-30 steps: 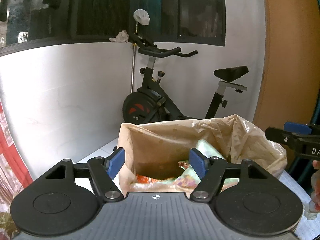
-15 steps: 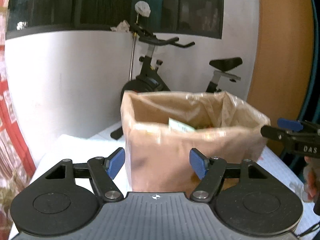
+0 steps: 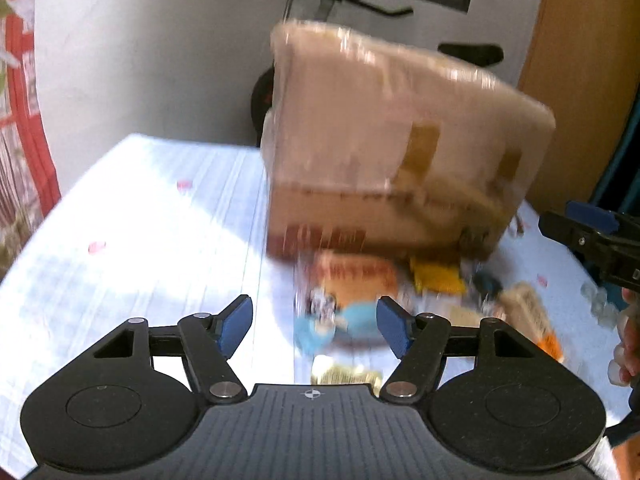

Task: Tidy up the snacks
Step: 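Lift both open tools out of the box back toward the snack pile, then grasp a red packet with the right tool while the left tool grasps the gold foil packet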

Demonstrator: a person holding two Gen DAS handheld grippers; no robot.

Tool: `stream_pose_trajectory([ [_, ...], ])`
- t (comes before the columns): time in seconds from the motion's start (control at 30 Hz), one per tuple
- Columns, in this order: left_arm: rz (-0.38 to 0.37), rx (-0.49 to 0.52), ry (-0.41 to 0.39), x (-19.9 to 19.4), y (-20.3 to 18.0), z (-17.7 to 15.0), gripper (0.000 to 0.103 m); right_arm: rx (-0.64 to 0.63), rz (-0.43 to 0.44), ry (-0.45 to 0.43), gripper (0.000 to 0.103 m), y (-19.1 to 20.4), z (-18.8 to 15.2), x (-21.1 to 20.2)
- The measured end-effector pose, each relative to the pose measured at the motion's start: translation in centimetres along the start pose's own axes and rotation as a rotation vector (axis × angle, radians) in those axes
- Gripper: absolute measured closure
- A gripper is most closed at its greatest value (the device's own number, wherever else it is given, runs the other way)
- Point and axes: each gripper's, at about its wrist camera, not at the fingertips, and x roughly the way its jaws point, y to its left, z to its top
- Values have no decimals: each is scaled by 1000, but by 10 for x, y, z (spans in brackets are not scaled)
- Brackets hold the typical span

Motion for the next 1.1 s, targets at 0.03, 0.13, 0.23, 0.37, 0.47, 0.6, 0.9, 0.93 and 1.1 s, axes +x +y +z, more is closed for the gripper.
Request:
stream_pose_trajectory([
  [0.03,3,-2,11,1,2,-5,37,-3,20,16,18,5,-5,0],
  [0.13,4,-15,32,1,8,-15,38,-44,70,65,22,24,-20,2],
  [0.23,-6,-6,38,-2,9,-24,38,-81,133,116,25,46,-34,7],
  [0.37,-9,35,41,-9,10,-34,38,-94,203,183,27,70,-51,14],
  [0.47,-19,29,48,-12,17,-37,40,-96,252,230,32,87,-62,19],
  [0.6,-27,-1,43,-17,29,-40,41,-103,307,269,33,102,-72,25],
  [0.9,-27,-31,57,-16,38,-52,44,-149,343,333,33,118,-84,34],
  [0.93,-28,-34,57,-16,39,-53,44,-157,343,341,33,119,-86,35],
  [1.1,-31,-49,57,-14,41,-57,44,-139,338,365,35,116,-91,39],
])
